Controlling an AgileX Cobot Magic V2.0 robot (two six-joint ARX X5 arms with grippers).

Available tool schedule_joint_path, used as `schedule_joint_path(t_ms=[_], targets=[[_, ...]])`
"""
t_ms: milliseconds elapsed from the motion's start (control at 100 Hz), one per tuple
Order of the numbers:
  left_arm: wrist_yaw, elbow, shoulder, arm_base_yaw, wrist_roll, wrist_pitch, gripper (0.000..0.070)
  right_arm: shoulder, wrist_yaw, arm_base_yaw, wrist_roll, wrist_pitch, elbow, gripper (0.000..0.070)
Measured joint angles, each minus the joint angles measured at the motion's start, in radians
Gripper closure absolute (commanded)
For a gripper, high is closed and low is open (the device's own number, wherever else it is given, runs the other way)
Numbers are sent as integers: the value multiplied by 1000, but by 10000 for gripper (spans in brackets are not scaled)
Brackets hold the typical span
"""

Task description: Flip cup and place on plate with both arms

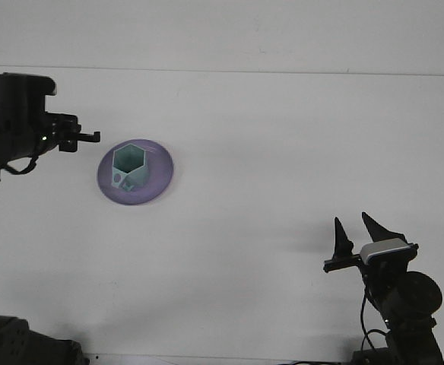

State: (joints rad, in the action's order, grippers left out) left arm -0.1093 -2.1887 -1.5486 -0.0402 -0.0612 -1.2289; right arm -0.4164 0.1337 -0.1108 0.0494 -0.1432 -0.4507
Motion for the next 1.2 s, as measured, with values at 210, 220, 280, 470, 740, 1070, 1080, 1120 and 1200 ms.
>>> schedule_joint_path(t_ms=[210,220,280,470,740,1070,1080,1120,1200], targets=[[3,132,235,0,0,39,687,1,-2,0,0,-14,-10,700],[4,146,247,0,0,46,687,2,-3,0,0,-18,-11,700],[8,255,325,0,0,102,687,12,-26,0,1,-50,-21,700],[10,771,636,0,0,436,687,143,-83,0,0,-168,-24,700],[10,1487,1176,0,26,944,688,286,-111,0,-16,-185,-24,700],[33,1654,1321,0,53,984,687,277,-112,0,-27,-187,-24,700],[33,1653,1323,0,53,986,687,277,-112,0,-27,-186,-24,700],[33,1651,1326,0,53,988,687,277,-111,0,-27,-185,-24,700],[33,1651,1326,0,53,984,687,277,-111,0,-27,-181,-24,700]])
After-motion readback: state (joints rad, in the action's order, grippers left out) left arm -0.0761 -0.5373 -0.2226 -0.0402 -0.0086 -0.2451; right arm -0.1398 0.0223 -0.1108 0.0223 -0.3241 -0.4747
